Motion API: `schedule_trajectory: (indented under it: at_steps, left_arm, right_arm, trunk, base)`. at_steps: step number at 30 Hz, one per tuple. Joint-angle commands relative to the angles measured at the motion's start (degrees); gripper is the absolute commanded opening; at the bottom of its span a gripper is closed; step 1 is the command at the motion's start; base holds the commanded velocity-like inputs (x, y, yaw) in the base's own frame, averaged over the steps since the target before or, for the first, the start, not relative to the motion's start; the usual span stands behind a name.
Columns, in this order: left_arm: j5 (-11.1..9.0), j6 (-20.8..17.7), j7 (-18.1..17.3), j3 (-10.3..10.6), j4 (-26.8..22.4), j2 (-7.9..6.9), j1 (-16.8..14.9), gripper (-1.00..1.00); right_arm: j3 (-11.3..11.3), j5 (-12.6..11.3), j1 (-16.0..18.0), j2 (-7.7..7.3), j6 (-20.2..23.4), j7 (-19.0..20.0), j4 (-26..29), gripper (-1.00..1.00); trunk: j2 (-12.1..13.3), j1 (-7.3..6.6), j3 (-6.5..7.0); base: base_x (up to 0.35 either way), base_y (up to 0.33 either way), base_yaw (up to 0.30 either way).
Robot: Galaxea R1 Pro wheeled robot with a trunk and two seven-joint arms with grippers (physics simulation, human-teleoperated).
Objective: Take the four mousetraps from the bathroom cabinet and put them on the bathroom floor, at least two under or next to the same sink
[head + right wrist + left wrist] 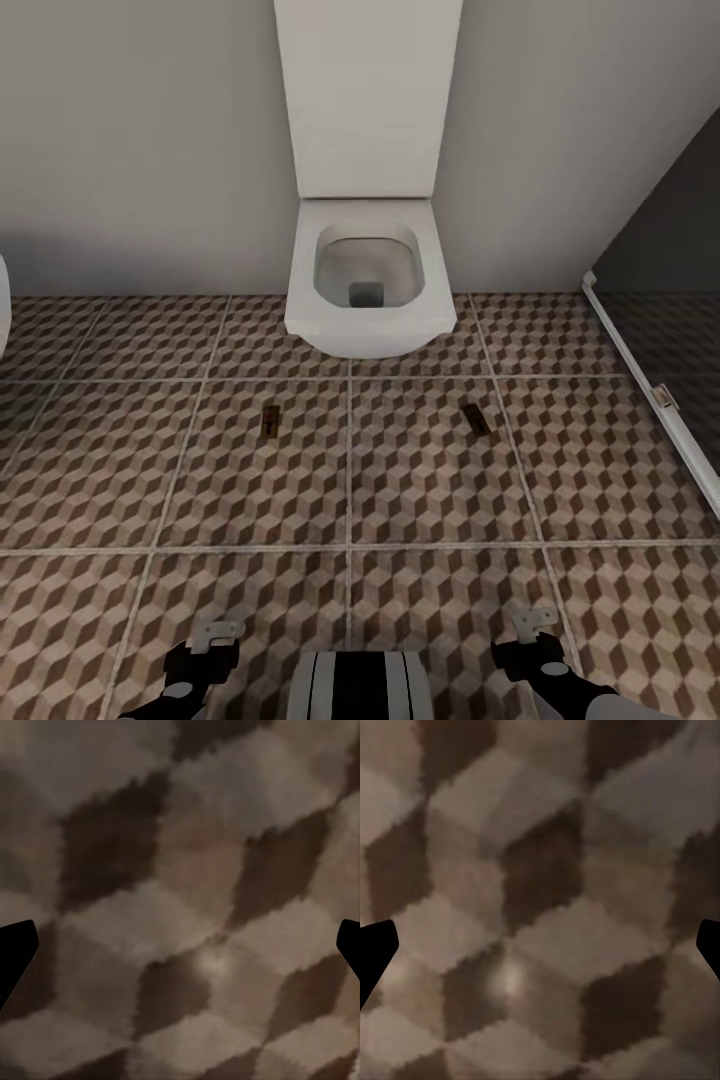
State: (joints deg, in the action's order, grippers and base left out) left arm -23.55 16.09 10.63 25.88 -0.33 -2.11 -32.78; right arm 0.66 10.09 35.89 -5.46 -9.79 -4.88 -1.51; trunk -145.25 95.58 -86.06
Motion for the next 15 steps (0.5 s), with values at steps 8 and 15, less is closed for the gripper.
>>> schedule_trajectory:
  at_steps: [8, 15]
  left_arm:
    - [-0.35, 0.09, 0.19, 0.49, -0.02, 0.00, 0.00, 1.00]
    - [-0.35, 0.09, 0.18, 0.49, -0.02, 0.00, 0.00, 1.00]
  right_arm:
    - [0.06, 0.54, 0.06, 0.01, -0.23, -0.27, -0.16, 1.00]
    - [0.08, 0.50, 0.06, 0.07, -0.17, -0.30, -0.16, 1.00]
  trunk:
    - [-0.01, -0.01, -0.03]
    - [-0.01, -0.01, -0.03]
  base:
    - [-0.003, 0.000, 0.000]
    - [0.000, 0.000, 0.000]
